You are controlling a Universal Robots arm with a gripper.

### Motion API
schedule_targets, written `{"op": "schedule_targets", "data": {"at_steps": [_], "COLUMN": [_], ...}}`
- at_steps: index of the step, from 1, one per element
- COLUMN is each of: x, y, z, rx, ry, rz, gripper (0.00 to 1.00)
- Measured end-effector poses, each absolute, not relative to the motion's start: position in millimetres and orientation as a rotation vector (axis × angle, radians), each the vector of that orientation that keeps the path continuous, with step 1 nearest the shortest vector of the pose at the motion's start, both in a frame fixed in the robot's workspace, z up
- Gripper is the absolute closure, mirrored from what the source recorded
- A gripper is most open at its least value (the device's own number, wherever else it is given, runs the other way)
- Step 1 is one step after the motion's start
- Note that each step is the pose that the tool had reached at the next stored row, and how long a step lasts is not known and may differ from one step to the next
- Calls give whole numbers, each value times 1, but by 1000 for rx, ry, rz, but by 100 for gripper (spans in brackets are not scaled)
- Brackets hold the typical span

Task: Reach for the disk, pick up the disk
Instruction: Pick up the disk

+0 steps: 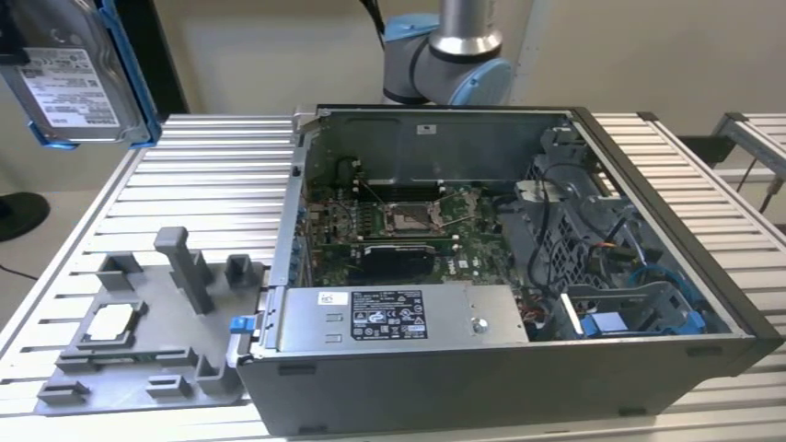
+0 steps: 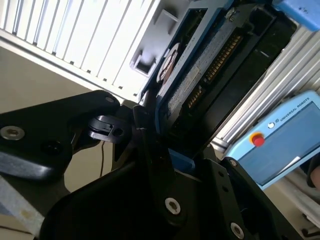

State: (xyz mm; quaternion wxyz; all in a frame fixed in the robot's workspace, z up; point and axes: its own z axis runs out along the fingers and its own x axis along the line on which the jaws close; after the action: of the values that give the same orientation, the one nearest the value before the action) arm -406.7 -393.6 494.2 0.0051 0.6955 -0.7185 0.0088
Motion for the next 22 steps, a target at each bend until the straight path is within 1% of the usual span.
{"op": "schedule_targets", "data": {"at_steps": [22], "x": [-345], "y": [-394], "z": [494], "rx": [2174], "ry": [-2245], "rz": [18], "gripper": [100]}}
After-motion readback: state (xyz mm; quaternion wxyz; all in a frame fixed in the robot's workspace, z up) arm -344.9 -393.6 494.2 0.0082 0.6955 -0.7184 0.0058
